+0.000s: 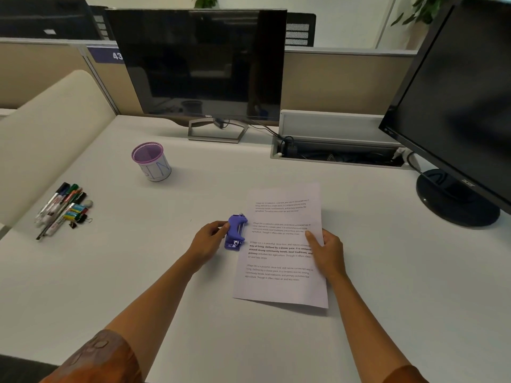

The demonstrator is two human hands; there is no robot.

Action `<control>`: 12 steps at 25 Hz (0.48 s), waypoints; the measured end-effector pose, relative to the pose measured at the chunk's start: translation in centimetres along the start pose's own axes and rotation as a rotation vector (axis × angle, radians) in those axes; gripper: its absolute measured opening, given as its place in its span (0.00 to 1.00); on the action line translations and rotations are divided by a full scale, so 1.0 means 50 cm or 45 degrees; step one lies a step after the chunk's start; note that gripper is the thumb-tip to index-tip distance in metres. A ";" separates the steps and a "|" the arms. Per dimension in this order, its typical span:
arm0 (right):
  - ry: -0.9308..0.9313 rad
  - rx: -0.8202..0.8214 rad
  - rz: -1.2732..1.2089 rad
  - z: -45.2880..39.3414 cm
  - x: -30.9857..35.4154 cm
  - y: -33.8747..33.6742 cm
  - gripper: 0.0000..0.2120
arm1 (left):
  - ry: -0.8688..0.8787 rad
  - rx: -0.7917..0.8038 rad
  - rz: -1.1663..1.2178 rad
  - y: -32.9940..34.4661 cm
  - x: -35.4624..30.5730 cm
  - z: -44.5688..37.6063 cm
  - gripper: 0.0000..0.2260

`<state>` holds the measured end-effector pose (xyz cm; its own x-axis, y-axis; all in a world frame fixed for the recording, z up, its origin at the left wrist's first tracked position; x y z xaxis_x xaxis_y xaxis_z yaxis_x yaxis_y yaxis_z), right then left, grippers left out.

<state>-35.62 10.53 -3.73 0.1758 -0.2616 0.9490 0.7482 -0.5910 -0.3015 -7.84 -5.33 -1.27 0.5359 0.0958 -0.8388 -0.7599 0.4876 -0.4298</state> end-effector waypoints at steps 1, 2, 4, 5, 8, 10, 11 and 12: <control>-0.002 -0.003 0.011 0.001 0.001 0.006 0.07 | 0.001 0.001 0.003 0.000 -0.001 0.000 0.16; -0.008 -0.007 0.029 0.001 0.002 0.012 0.09 | 0.005 0.001 0.005 0.000 -0.002 0.000 0.16; -0.020 -0.008 0.064 -0.001 0.002 0.018 0.12 | 0.010 0.001 0.005 0.000 -0.005 0.000 0.15; -0.022 -0.005 0.071 -0.002 0.001 0.019 0.13 | 0.008 0.004 0.002 0.001 -0.006 0.001 0.16; -0.026 0.003 0.085 -0.004 -0.001 0.017 0.13 | -0.009 0.014 -0.005 0.002 -0.005 0.000 0.17; -0.031 -0.009 0.075 -0.006 0.003 0.021 0.13 | -0.006 0.012 0.004 0.000 -0.004 -0.001 0.15; -0.034 -0.016 0.064 -0.006 0.005 0.024 0.13 | -0.003 0.015 0.010 -0.001 -0.004 -0.001 0.14; -0.036 -0.019 0.057 -0.005 0.008 0.027 0.13 | -0.005 0.020 0.016 -0.002 -0.004 -0.001 0.14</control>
<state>-34.69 9.42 -3.79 0.2267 -0.2668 0.9367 0.7295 -0.5907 -0.3448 -7.91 -5.42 -1.06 0.5277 0.1053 -0.8429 -0.7609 0.4996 -0.4140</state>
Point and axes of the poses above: each hand's wrist, its own z-axis away from the middle knuckle, its own y-axis out of the palm, x = y × z, the point moved 4 cm from there along -z, towards the middle knuckle, and after that the axes turned 1 degree about z, right-handed, at the moved point
